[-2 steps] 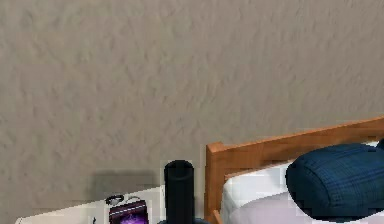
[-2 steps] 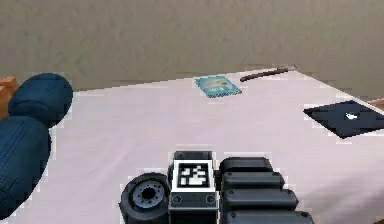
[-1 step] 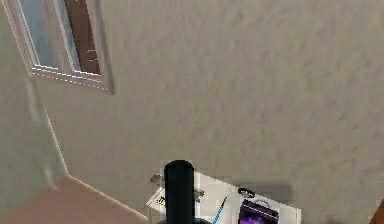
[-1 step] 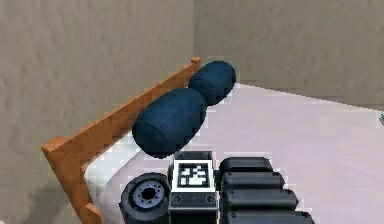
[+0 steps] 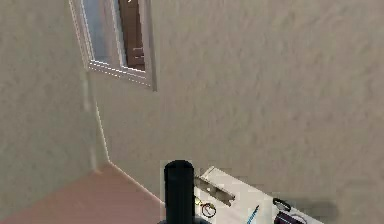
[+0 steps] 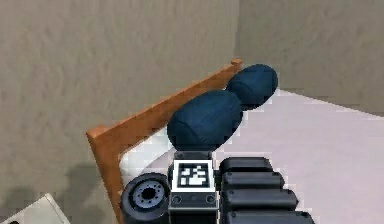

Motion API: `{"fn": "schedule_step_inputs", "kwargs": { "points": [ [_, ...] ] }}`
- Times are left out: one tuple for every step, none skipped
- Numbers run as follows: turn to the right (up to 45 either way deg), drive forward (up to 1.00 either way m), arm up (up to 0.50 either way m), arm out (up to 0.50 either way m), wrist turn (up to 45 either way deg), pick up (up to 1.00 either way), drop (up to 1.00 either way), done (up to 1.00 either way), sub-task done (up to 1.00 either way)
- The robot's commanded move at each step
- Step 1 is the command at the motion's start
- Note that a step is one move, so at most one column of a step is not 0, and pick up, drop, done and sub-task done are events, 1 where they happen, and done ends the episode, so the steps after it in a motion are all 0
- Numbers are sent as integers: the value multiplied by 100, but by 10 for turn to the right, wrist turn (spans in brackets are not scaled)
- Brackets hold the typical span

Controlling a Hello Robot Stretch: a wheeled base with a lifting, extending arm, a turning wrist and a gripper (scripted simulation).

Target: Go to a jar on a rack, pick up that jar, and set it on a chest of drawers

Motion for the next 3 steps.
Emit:
{"fn": "schedule_step_inputs", "kwargs": {
  "points": [
    [450, 0, 0, 0, 0, 0, 0, 0, 0],
    [450, 0, 0, 0, 0, 0, 0, 0, 0],
    [450, 0, 0, 0, 0, 0, 0, 0, 0]
  ]
}}
